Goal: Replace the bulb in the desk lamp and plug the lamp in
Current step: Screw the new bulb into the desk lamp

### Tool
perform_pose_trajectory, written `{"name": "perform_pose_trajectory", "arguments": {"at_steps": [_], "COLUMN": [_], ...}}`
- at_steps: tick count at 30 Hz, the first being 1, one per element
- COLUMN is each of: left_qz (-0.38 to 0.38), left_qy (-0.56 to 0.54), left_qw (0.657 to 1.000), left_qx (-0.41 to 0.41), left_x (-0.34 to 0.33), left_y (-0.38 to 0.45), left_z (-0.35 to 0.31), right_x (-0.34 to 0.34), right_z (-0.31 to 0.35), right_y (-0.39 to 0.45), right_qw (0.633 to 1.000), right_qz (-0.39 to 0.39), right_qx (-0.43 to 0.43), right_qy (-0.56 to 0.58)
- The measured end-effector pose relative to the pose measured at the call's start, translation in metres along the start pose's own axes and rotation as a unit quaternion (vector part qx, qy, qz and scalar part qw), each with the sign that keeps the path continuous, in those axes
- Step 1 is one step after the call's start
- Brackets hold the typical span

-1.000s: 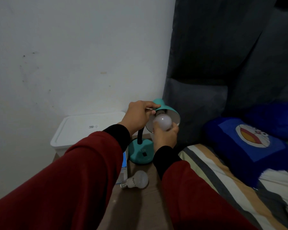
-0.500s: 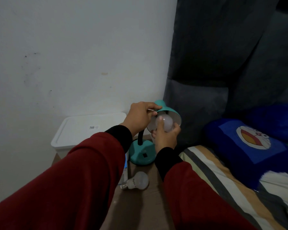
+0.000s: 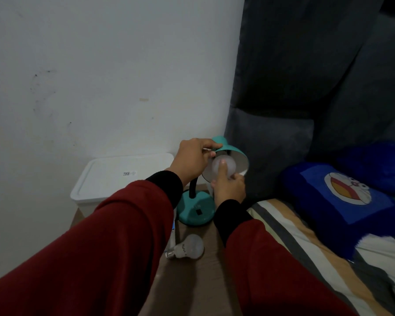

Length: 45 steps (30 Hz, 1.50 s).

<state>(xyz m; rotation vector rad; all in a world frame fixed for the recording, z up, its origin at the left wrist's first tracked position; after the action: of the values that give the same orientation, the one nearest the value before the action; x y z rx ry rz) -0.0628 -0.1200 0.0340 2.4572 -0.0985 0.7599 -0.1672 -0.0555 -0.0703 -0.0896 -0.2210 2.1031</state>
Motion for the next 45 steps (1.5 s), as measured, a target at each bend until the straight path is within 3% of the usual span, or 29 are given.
{"name": "perform_pose_trajectory", "arguments": {"at_steps": [45], "left_qz": [0.003], "left_qy": [-0.006], "left_qw": [1.000], "left_qx": [0.007], "left_x": [-0.0024], "left_y": [-0.0005], "left_z": [-0.0010], "right_x": [-0.0024], "right_z": [0.0013], "right_y": [-0.0028], "right_qw": [1.000], "right_qz": [0.022], "right_qx": [-0.011], "right_qy": [0.002]}}
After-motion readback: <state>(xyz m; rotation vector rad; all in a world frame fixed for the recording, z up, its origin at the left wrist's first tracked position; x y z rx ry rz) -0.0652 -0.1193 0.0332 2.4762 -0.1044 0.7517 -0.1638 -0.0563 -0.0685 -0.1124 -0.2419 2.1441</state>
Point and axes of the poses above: each hand's wrist, its own y-axis towards the middle knuckle, its own x-axis out of the back of the hand, z = x × y, the point moved 9 cm from there along y, towards the middle knuckle, and after that the axes turned 11 degrees about -z, right-handed, at the moved point
